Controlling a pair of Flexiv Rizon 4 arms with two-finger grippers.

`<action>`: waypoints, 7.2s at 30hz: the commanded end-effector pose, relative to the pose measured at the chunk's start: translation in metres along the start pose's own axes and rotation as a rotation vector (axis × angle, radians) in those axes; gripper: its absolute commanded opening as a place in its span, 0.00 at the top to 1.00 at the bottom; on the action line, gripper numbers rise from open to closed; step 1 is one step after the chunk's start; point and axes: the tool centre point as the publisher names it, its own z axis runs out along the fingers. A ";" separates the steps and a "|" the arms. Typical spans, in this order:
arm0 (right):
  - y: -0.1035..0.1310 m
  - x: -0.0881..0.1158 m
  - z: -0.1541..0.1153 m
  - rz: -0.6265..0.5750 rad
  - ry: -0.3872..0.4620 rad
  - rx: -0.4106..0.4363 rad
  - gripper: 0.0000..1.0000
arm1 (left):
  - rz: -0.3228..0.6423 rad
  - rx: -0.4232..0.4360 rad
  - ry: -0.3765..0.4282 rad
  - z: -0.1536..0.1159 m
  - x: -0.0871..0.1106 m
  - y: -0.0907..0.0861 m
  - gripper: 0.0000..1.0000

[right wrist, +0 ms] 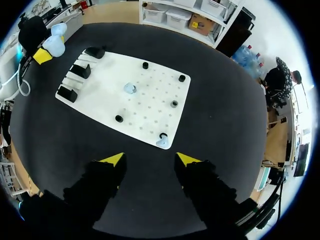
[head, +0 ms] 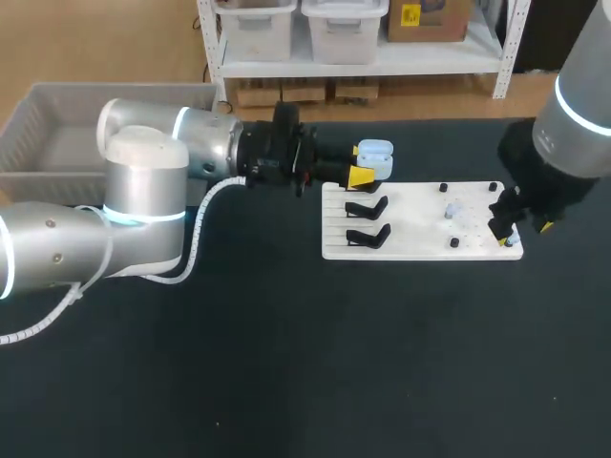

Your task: Pick up each earbud case from the left stands, insert the matching earbuds, close the lid, and place the case in the box.

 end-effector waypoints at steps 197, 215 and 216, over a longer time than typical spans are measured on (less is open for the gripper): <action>0.113 -0.116 -0.086 0.844 0.039 0.090 1.00 | 0.064 -0.002 -0.046 0.014 0.007 -0.019 1.00; 0.130 -0.124 -0.091 0.856 0.049 0.170 1.00 | 0.071 -0.053 -0.017 0.017 0.004 -0.027 1.00; 0.131 -0.124 -0.090 0.859 0.053 0.174 1.00 | 0.072 -0.055 -0.014 0.017 0.004 -0.027 1.00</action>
